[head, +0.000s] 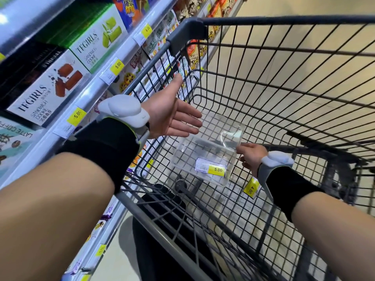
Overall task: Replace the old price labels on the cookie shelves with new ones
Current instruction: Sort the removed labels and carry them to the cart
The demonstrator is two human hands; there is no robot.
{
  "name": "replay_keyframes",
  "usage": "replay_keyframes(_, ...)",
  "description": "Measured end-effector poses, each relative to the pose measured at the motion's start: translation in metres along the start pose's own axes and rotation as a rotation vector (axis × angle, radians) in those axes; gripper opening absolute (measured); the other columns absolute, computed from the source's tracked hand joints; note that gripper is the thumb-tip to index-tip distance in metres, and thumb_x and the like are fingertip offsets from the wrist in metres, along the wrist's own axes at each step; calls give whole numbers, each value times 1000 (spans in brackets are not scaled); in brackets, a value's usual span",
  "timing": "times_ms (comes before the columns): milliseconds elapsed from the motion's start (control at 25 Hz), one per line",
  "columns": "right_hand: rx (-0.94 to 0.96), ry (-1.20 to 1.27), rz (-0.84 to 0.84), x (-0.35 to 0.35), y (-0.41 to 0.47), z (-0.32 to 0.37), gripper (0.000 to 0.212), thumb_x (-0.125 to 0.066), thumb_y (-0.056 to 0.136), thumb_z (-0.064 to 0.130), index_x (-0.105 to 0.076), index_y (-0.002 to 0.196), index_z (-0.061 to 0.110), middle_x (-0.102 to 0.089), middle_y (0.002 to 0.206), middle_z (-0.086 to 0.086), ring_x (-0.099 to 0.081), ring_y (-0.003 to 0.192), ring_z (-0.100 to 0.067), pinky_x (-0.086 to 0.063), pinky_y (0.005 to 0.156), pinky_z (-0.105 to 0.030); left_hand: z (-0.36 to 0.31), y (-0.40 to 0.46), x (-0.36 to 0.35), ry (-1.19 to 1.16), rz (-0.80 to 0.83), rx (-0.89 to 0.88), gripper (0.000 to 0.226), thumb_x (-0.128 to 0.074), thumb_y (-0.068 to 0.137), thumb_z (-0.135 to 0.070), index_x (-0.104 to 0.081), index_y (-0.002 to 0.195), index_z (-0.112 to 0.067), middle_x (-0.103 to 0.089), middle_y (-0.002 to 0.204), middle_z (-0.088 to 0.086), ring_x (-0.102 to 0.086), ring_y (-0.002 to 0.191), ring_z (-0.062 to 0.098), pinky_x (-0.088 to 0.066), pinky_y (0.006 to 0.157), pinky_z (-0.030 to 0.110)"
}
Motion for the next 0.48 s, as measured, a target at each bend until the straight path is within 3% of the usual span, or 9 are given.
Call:
replay_keyframes(120,125,-53,-42,8,-4,10,31,-76,72,15,-69,103,12,-67,83,-3,-56,68,-17,-50,68,-32,-1,0,1,-3,-12,-12,102,-8,83,-79,-67,104,1,-74,100,19,-72,92,33,-55,80,39)
replay_keyframes(280,384,-267,-43,12,-16,31,21,-76,71,15,-70,91,19,-68,83,-1,-63,75,-17,-47,67,-24,-2,-2,2,-8,-38,-24,100,-9,84,-78,-67,105,1,-74,98,20,-72,91,32,-56,78,37)
replay_keyframes(360,508,-411,-53,13,-20,37,18,-77,70,19,-68,86,22,-65,92,-4,-65,82,-22,-52,73,-30,-3,-4,3,-12,-52,-30,100,-9,85,-77,-67,105,1,-74,97,20,-72,90,32,-57,76,36)
replay_keyframes(480,631,-585,-83,12,-32,43,25,-75,75,17,-65,97,16,-54,103,-5,-58,90,-21,-52,84,-38,-5,-6,3,-30,-68,-43,100,-8,85,-77,-67,107,2,-74,97,20,-72,90,32,-57,81,38)
Point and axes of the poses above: each hand's wrist, its own y-axis towards the middle knuckle, its own x-axis out of the back of the hand, z = x × y, the point moved 6 cm from there along y, towards the middle knuckle
